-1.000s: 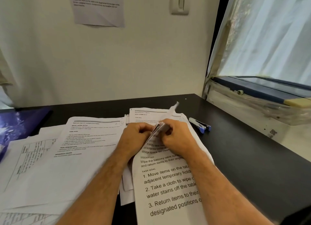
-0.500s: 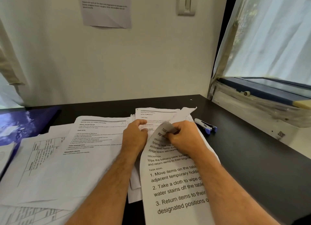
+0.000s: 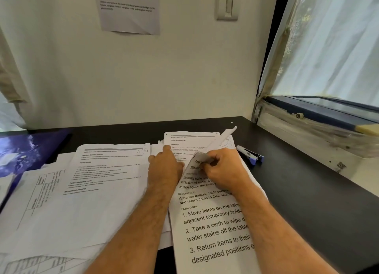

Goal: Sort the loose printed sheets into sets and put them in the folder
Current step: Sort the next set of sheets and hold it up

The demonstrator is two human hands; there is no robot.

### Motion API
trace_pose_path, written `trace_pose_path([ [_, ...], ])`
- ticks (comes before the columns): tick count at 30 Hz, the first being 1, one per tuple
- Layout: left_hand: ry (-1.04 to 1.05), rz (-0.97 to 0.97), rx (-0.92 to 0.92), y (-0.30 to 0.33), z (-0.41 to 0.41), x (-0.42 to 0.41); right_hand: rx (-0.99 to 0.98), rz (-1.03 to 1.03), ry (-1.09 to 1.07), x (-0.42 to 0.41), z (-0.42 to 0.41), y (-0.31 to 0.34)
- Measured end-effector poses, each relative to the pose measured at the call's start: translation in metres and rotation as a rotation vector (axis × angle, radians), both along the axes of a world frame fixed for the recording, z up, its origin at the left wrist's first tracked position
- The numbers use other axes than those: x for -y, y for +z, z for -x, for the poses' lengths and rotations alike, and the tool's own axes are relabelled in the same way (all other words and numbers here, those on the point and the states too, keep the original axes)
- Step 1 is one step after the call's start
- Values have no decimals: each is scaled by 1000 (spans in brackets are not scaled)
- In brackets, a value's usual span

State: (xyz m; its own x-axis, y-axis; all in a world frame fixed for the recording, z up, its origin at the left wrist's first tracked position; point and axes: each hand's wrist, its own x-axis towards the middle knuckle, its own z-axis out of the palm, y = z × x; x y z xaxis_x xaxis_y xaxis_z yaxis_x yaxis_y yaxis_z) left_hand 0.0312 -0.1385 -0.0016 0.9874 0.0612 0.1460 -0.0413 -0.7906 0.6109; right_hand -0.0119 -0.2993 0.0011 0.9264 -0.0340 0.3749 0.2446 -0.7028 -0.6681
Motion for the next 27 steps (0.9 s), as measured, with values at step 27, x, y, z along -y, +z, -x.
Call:
trace_pose_path([
  [27, 91, -29, 40, -1, -1, -4, 204, -87, 47, 14, 11, -1],
])
